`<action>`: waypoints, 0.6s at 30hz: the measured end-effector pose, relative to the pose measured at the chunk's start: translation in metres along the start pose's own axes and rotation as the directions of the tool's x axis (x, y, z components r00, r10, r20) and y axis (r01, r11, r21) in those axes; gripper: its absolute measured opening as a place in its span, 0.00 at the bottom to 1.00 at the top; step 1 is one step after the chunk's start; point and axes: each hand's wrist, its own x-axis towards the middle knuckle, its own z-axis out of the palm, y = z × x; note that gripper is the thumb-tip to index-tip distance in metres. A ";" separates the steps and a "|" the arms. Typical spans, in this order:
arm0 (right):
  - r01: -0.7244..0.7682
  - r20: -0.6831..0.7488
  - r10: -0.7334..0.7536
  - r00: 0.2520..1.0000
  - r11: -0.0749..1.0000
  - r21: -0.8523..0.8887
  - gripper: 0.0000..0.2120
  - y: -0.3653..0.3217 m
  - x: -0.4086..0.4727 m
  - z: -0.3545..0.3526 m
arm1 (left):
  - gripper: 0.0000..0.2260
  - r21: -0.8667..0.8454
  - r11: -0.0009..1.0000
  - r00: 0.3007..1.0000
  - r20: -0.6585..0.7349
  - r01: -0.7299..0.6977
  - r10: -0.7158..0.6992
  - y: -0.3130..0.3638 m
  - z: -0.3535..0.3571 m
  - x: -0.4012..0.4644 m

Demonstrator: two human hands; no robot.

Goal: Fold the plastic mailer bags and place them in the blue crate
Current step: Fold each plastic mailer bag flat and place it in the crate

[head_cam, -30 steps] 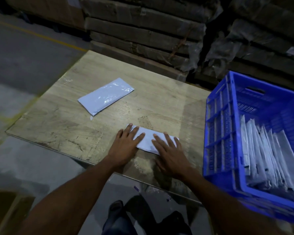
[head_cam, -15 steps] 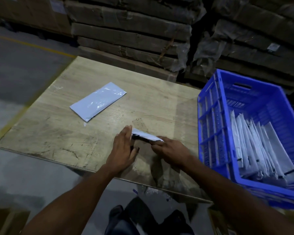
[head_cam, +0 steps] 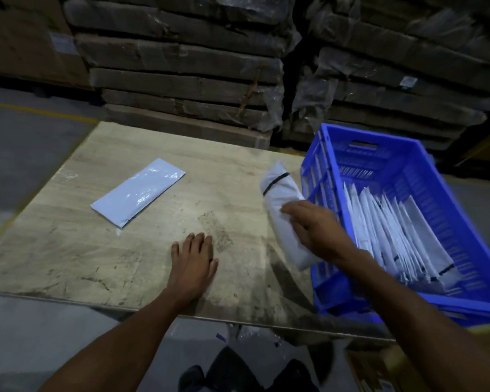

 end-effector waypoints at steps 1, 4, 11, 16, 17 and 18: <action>-0.021 -0.042 0.022 0.999 1.000 0.018 0.15 0.003 -0.001 -0.014 | 0.27 0.009 1.000 1.000 0.017 0.005 -0.005 0.008 -0.005 0.004; -0.087 -0.180 0.095 0.979 0.995 0.050 0.14 0.018 -0.006 -0.057 | 0.27 -0.016 0.998 0.998 -0.025 -0.062 0.061 0.051 -0.030 0.030; -0.229 -0.283 0.239 0.929 0.971 0.069 0.14 0.084 -0.033 -0.153 | 0.25 -0.061 0.902 0.882 -0.244 -0.428 0.403 0.227 -0.112 0.110; -0.263 -0.216 0.248 0.945 0.964 -0.047 0.15 0.138 -0.064 -0.180 | 0.24 0.046 0.839 0.830 -0.125 -0.542 0.543 0.325 -0.125 0.132; -0.280 -0.188 0.263 0.946 0.957 -0.071 0.16 0.149 -0.071 -0.185 | 0.25 0.053 0.833 0.832 -0.047 -0.551 0.553 0.345 -0.121 0.134; -0.296 -0.171 0.277 0.945 0.950 -0.095 0.16 0.158 -0.078 -0.187 | 0.26 0.055 0.836 0.838 0.024 -0.546 0.545 0.361 -0.115 0.134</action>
